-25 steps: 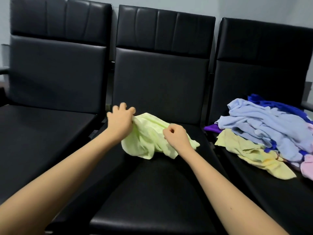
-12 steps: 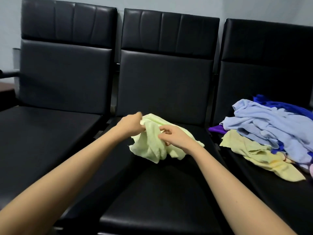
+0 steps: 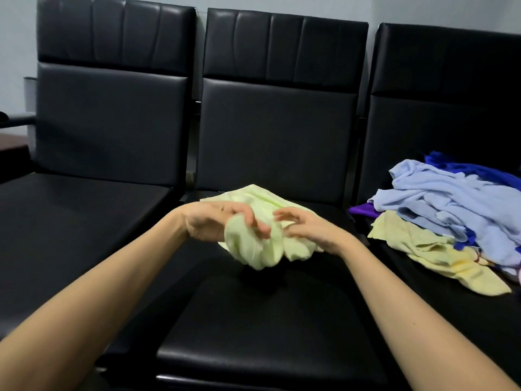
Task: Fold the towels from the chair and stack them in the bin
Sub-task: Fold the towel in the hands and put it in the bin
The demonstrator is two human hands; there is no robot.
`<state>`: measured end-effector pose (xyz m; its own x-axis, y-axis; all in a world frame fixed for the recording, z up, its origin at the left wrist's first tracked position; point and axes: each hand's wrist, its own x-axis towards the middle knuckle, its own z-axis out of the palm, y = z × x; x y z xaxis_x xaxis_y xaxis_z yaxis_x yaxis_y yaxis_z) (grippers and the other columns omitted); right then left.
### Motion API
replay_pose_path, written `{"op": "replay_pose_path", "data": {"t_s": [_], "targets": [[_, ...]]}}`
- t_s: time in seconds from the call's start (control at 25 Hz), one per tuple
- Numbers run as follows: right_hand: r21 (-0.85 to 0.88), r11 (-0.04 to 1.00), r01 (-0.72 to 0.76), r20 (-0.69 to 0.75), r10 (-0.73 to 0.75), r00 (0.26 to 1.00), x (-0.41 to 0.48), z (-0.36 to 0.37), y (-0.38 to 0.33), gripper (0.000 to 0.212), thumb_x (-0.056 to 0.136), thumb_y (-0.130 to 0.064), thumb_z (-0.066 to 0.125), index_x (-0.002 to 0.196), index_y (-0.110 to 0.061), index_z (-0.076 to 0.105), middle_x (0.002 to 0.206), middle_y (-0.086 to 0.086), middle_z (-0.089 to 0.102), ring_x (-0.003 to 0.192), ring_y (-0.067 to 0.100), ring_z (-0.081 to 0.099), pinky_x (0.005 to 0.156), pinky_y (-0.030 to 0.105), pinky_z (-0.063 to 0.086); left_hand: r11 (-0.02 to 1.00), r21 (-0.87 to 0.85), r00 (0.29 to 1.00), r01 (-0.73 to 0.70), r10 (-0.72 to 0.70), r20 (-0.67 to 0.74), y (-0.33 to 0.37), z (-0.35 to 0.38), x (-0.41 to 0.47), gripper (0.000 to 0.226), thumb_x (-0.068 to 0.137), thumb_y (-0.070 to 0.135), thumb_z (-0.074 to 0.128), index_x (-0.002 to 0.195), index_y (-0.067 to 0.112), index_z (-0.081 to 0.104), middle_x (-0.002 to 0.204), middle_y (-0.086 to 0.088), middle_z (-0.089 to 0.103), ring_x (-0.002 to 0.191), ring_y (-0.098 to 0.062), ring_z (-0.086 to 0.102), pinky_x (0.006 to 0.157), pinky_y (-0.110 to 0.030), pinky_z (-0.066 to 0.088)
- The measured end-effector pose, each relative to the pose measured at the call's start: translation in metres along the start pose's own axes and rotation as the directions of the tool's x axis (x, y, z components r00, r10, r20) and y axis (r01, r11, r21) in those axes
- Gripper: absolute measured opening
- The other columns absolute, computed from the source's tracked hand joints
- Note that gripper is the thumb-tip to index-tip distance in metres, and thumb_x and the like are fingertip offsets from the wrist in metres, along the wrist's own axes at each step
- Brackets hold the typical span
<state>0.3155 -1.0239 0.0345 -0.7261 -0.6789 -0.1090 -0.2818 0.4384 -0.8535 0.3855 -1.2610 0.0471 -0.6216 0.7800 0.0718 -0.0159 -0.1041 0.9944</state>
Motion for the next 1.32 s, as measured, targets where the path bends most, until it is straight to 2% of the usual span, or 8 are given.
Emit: {"op": "replay_pose_path", "data": {"t_s": [0.12,0.4,0.56,0.68,0.88,1.04,1.2,1.32], "targets": [[-0.616,0.787,-0.020,0.096,0.100,0.990,0.008,0.019,0.018,0.081,0.078,-0.015,0.061,0.146,-0.034,0.023,0.140,-0.008,0.035,0.130,0.016,0.039,0.100,0.031,0.041,0.914,0.159,0.923,0.373,-0.384,0.037,-0.003,-0.004,0.000,0.023,0.094,0.021,0.051,0.113,0.014,0.062,0.116,-0.010,0.064,0.106,-0.024,0.062,0.093,-0.043,0.048],[-0.352,0.935,-0.048,0.046,0.068,0.997,0.003,0.010,0.000,0.026,0.077,-0.022,0.070,0.099,-0.026,0.055,0.081,-0.002,0.057,0.070,0.014,0.056,0.064,0.030,0.047,0.348,0.433,0.508,0.832,-0.163,-0.846,-0.042,-0.001,0.035,0.054,0.088,0.042,0.059,0.135,0.020,0.045,0.132,-0.003,0.049,0.114,-0.021,0.052,0.093,-0.028,0.043],[-0.511,0.837,-0.194,0.168,0.319,0.933,-0.003,0.004,0.003,0.023,0.083,-0.013,0.065,0.106,-0.013,0.060,0.072,-0.005,0.052,0.059,0.011,0.045,0.050,0.019,0.035,0.552,0.435,0.347,0.712,0.263,-0.900,-0.035,-0.009,0.031,0.031,0.086,-0.002,0.044,0.106,0.008,0.066,0.112,-0.013,0.061,0.094,-0.024,0.057,0.069,-0.022,0.036],[-0.455,0.882,-0.119,-0.381,-0.072,0.922,0.009,0.002,0.011,0.015,0.087,-0.007,0.052,0.095,-0.005,0.064,0.085,0.006,0.063,0.075,0.017,0.052,0.065,0.026,0.039,0.620,0.501,0.162,0.603,0.519,-0.839,-0.035,-0.009,0.029,0.030,0.088,0.000,0.047,0.114,0.008,0.058,0.117,-0.012,0.051,0.107,-0.025,0.050,0.088,-0.023,0.036],[-0.021,0.999,0.034,-0.679,-0.039,0.733,0.012,-0.001,0.004,0.036,0.090,-0.006,0.048,0.126,-0.011,0.048,0.124,0.001,0.047,0.104,0.014,0.049,0.082,0.021,0.033,0.331,0.694,0.730,0.639,0.024,-0.683,-0.026,0.028,0.045,0.025,0.085,0.042,0.065,0.081,0.019,0.057,0.083,0.006,0.053,0.078,-0.011,0.050,0.074,-0.030,0.040],[-0.344,0.898,-0.275,-0.506,0.069,0.860,0.006,0.014,0.011,0.042,0.081,-0.017,0.058,0.118,-0.016,0.038,0.122,0.005,0.034,0.120,0.025,0.037,0.095,0.035,0.032,-0.059,0.641,0.614,0.765,-0.233,-0.754,-0.041,0.038,0.054,0.042,0.091,0.035,0.056,0.127,0.018,0.044,0.127,-0.005,0.047,0.114,-0.026,0.047,0.087,-0.035,0.038],[-0.611,0.679,-0.407,-0.317,0.261,0.912,0.000,0.025,0.017,0.097,0.077,-0.043,0.069,0.146,-0.024,0.003,0.149,0.009,0.008,0.138,0.033,0.019,0.109,0.045,0.024,0.594,0.560,0.710,0.577,-0.027,-0.704,-0.016,0.015,0.047,0.015,0.096,0.008,0.043,0.105,0.017,0.050,0.098,-0.003,0.057,0.089,-0.021,0.049,0.069,-0.025,0.040],[-0.519,0.776,-0.357,-0.543,0.023,0.839,0.001,0.026,0.021,0.052,0.086,-0.012,0.051,0.134,-0.022,0.034,0.136,0.014,0.044,0.118,0.037,0.047,0.090,0.038,0.040,0.941,0.299,0.521,0.159,0.177,-0.835,0.014,0.002,0.041,0.017,0.099,0.013,0.041,0.091,0.015,0.056,0.087,-0.005,0.058,0.080,-0.020,0.054,0.069,-0.032,0.044]]}}
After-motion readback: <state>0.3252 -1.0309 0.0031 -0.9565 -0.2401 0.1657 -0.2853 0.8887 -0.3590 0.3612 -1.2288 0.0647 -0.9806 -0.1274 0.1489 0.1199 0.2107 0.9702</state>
